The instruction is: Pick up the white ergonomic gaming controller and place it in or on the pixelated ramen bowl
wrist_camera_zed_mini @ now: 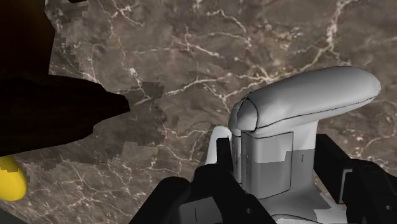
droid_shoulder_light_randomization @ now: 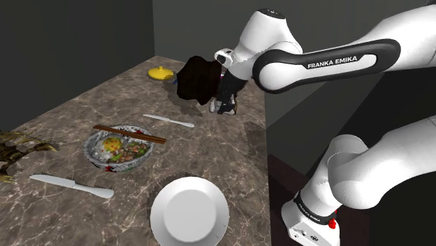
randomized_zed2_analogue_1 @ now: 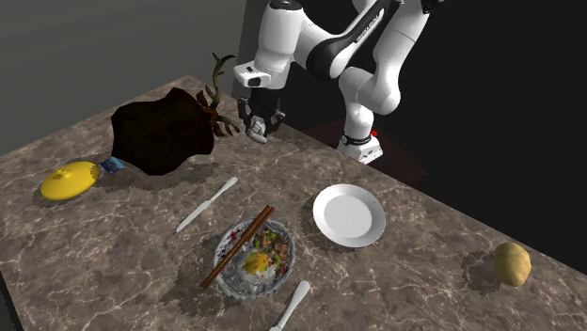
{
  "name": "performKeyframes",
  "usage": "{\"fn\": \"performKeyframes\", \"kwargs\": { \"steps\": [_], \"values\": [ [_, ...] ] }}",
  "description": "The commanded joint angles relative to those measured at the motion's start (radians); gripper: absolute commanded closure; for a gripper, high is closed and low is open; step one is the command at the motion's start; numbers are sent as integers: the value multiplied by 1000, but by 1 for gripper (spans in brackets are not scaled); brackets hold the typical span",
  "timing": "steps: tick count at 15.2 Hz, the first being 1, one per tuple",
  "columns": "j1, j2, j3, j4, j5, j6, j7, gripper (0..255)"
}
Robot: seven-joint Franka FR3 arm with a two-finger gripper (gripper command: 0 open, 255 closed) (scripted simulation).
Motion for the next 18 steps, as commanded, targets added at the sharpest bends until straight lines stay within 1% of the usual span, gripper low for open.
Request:
{"fn": "performKeyframes", "kwargs": {
  "steps": [1, 6, 12, 18],
  "values": [
    [2, -10, 0, 23, 3, -34, -4, 255],
    [4, -25, 1, 76, 9, -101, -11, 255],
    [39, 123, 107, 205, 17, -96, 124, 255],
    [63, 290, 203, 374, -10, -115, 258, 255]
  ]
}}
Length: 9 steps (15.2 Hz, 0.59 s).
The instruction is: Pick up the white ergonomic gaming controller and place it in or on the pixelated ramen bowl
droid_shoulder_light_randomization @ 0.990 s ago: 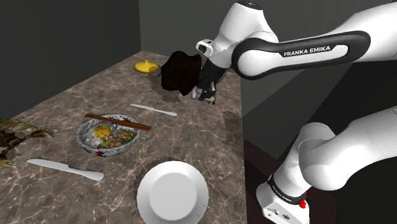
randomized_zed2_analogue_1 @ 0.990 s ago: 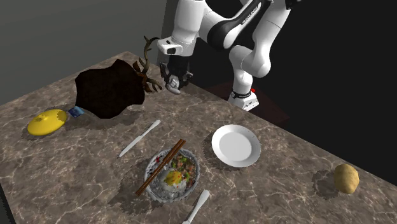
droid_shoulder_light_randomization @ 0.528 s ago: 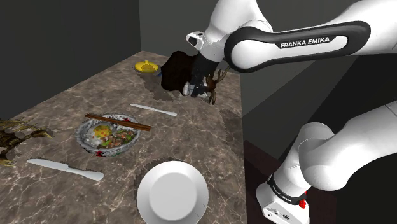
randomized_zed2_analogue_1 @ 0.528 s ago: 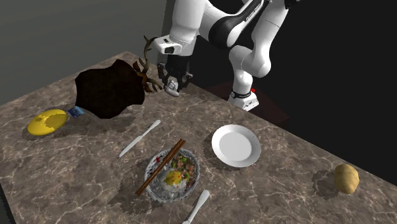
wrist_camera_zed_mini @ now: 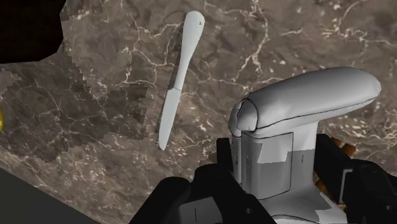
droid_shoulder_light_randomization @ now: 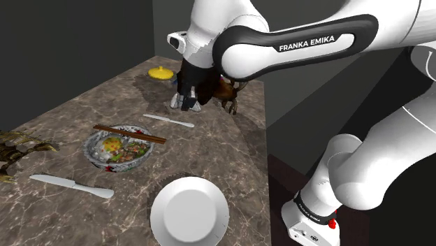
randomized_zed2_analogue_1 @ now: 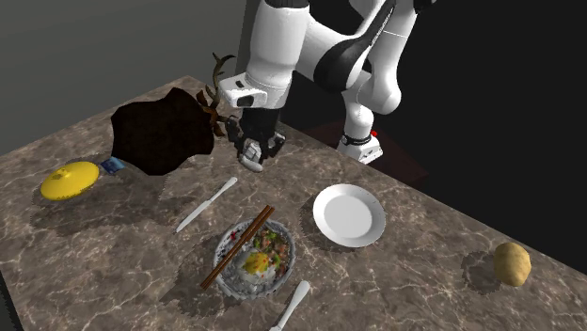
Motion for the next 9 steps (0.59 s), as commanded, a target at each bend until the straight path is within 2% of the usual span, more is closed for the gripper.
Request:
{"fn": "performKeyframes", "kwargs": {
  "steps": [1, 9],
  "values": [
    [9, 57, 31, 61, -14, -11, 48, 255],
    [62, 316, 123, 364, -108, -93, 220, 255]
  ]
}}
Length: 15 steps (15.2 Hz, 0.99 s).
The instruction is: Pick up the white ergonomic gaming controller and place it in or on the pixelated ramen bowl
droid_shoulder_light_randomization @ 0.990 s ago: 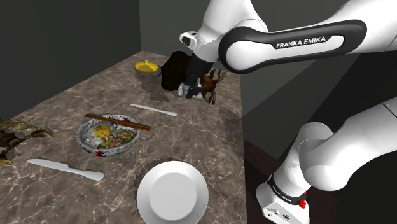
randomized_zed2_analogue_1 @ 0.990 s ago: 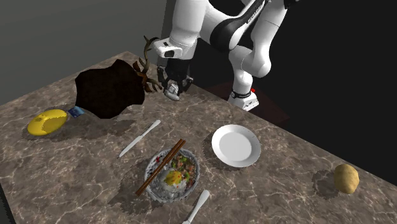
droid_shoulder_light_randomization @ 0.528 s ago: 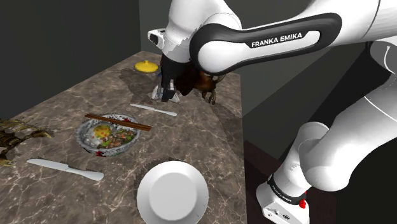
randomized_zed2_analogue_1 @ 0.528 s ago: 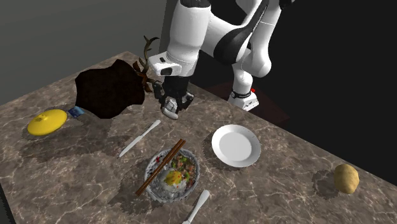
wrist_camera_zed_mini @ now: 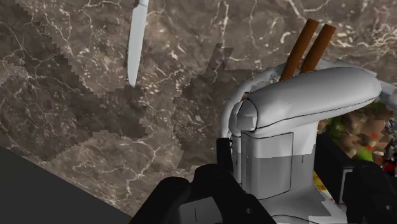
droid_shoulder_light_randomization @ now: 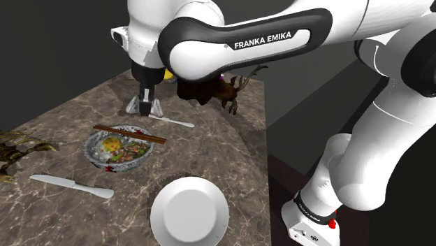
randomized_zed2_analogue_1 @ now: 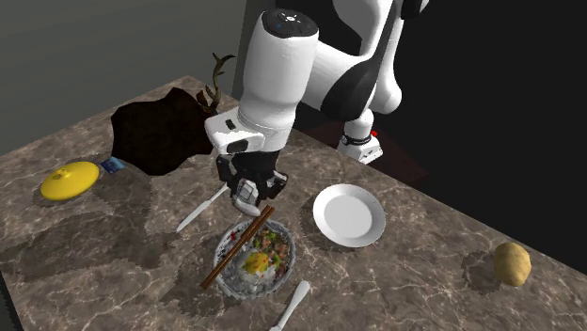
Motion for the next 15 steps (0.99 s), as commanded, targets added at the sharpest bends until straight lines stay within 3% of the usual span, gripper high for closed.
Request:
{"fn": "performKeyframes", "kwargs": {
  "steps": [1, 5, 15],
  "values": [
    [19, 65, 16, 78, -27, -24, 40, 255],
    [73, 217, 38, 279, -86, -97, 108, 255],
    [71, 237, 29, 172, -111, 24, 145, 255]
  ]
}}
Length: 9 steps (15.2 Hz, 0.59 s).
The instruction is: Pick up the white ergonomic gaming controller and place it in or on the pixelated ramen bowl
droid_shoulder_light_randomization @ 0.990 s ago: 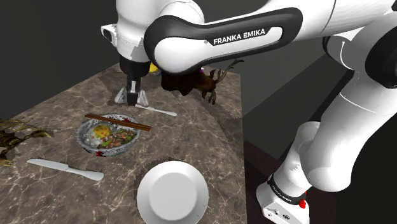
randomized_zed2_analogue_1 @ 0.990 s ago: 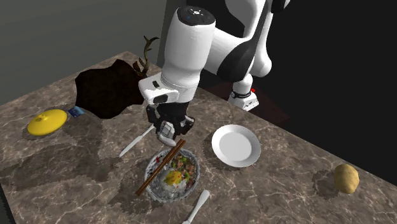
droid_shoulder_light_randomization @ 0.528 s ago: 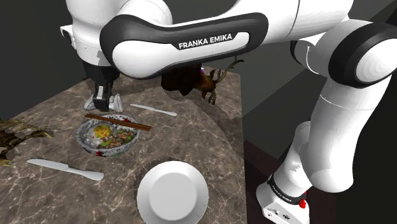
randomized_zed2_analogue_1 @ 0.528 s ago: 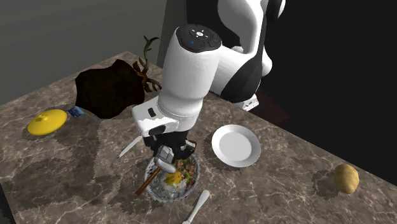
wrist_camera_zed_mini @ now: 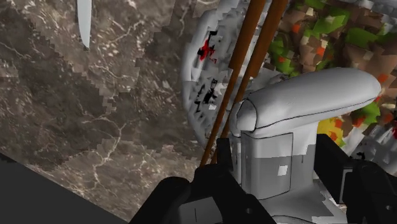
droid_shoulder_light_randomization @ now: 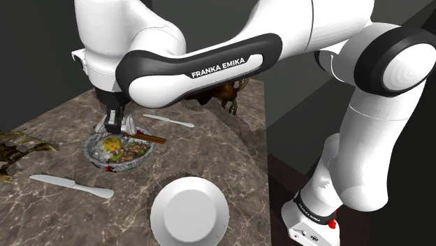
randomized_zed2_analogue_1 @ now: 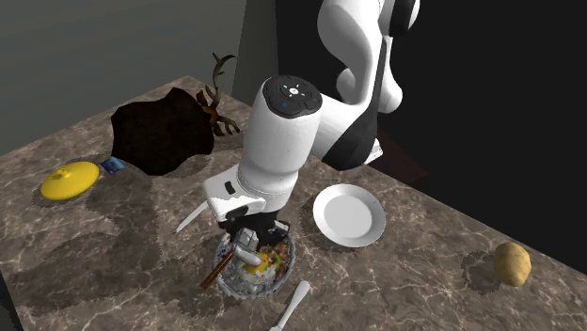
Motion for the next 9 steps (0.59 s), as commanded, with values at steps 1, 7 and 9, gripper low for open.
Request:
{"fn": "performKeyframes", "kwargs": {
  "steps": [1, 7, 9],
  "values": [
    [0, 2, -1, -20, -5, 22, 8, 255],
    [1, 14, -5, -49, -17, 61, 22, 255],
    [1, 15, -5, -49, -17, 61, 22, 255]
  ]
}}
